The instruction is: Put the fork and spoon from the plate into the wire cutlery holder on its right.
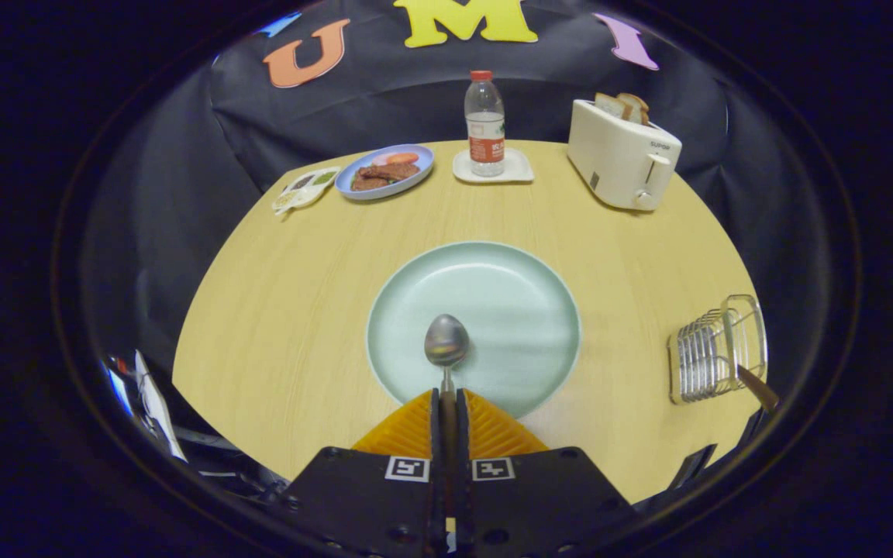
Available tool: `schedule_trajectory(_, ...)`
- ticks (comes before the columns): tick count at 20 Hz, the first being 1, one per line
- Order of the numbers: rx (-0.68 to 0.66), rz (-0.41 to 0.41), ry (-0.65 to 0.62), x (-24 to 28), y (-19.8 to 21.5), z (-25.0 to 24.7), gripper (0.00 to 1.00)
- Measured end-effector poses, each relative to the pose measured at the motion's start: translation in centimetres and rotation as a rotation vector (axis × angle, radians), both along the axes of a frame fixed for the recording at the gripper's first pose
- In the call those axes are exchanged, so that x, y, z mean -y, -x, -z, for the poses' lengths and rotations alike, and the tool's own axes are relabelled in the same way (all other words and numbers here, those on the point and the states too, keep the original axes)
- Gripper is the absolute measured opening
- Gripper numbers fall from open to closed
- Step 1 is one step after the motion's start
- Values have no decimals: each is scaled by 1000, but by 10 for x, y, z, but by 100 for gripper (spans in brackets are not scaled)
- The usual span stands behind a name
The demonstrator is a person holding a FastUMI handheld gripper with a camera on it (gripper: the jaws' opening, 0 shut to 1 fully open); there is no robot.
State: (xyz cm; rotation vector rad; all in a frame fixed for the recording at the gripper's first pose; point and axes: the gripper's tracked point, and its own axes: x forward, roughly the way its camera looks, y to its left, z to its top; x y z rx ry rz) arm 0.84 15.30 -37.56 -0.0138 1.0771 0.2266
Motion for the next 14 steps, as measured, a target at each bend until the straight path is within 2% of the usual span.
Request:
schedule_trajectory(5,31,-12,-1,46,-3,-31,5)
schedule_trajectory(14,100,53,-5,150,-10,-84,5)
